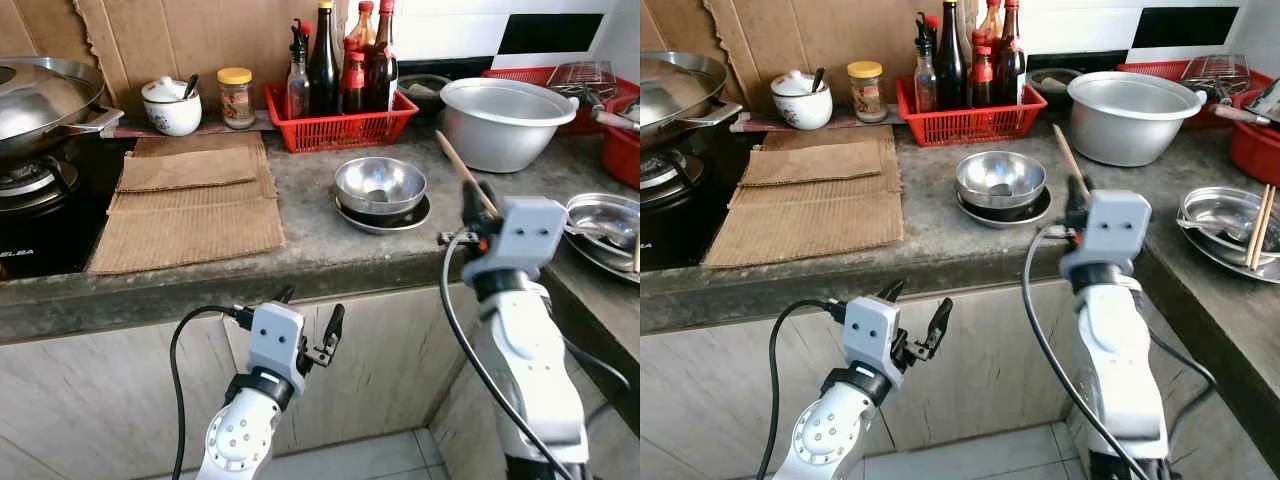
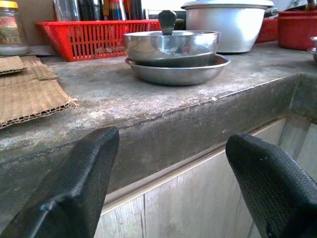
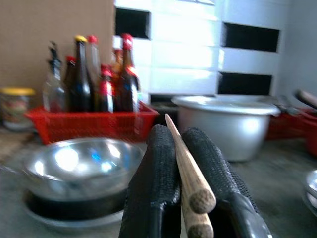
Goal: Kitchen organization
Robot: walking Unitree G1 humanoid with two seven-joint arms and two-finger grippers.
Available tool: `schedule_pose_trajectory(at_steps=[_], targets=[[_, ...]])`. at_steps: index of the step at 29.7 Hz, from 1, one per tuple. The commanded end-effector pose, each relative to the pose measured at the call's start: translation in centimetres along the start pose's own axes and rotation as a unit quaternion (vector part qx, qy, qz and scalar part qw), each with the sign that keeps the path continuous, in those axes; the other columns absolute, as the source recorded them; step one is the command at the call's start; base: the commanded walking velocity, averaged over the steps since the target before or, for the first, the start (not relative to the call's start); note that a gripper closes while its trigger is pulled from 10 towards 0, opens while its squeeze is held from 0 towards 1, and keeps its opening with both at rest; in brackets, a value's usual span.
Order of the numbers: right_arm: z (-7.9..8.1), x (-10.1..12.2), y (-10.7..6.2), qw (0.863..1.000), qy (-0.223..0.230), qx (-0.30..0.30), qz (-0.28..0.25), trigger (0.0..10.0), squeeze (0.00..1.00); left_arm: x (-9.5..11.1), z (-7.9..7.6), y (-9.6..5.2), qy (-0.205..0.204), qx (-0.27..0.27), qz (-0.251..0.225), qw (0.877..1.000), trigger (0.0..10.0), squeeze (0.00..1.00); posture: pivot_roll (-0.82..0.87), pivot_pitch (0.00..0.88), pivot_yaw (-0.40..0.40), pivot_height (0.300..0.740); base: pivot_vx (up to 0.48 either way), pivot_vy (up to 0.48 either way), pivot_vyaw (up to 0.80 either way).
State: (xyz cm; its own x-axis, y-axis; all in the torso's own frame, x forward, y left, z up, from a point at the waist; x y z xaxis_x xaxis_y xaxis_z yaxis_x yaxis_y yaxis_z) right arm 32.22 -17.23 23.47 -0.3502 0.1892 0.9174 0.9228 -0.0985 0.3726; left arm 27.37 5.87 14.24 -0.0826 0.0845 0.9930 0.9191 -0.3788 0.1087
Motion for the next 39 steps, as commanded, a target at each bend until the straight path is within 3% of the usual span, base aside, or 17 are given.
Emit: schedule_pose_trajectory(at_steps=[1,4,5,6,7,21,39], targets=[[-0.6,-0.3,-0.9,1.000,-0.024,-0.017,0.008,0.0,0.00,-0.1,0.0,0.0,0.005,-0.001,0.001,1.000,10.0,0.00,0.05,0.023,-0.029,0.740,0.000,0.000,0.00],[-0.5,-1.0,-1.5,0.999,-0.028,-0.017,0.022,0.0,0.00,-0.2,0.0,0.0,0.007,-0.001,0.002,1.000,10.0,0.00,0.05,0.023,-0.029,0.740,0.000,0.000,0.00],[-0.4,-1.1,-1.7,0.999,-0.031,-0.016,0.025,0.7,0.00,-0.2,0.1,0.0,0.007,0.000,0.003,1.000,10.0,0.00,0.05,0.021,-0.026,0.740,0.000,0.000,0.00],[-0.4,-1.1,-1.7,0.999,-0.031,-0.016,0.025,0.7,0.00,-0.2,0.1,0.0,0.007,0.000,0.003,1.000,10.0,0.00,0.05,0.021,-0.026,0.740,0.000,0.000,0.00],[-0.1,-1.3,-2.2,0.999,-0.039,-0.013,0.032,10.0,0.00,-0.3,0.1,-0.1,0.008,0.001,0.005,1.000,10.0,0.00,0.04,0.019,-0.025,0.740,0.000,0.000,0.00],[1.4,-3.5,-3.2,0.996,-0.025,0.012,0.079,10.0,0.00,-0.7,0.0,-0.2,0.011,-0.002,0.012,1.000,10.0,0.00,0.05,0.011,-0.025,0.740,-0.147,0.000,0.00],[2.2,-3.7,-3.7,0.996,-0.011,0.033,0.086,10.0,0.00,-0.6,-0.2,-0.2,0.013,-0.003,0.012,1.000,10.0,0.00,0.04,0.029,-0.027,0.740,-0.327,0.000,0.00]])
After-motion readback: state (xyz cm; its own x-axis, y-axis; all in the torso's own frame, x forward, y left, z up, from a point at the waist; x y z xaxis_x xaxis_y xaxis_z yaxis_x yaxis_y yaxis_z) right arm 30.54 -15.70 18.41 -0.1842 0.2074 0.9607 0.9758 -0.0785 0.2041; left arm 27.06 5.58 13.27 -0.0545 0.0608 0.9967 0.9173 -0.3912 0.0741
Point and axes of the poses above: a point about 5 cm out from each wrist's last joint towards the gripper, its own y axis pointing out of the wrist towards the gripper, its own x axis along the axis of the wrist's last joint, z = x × y, the point moved 5 cm from there along y, pointing out of the wrist towards the gripper, and after that the axes turned 7 degrees about -y, right-handed, at the moved point
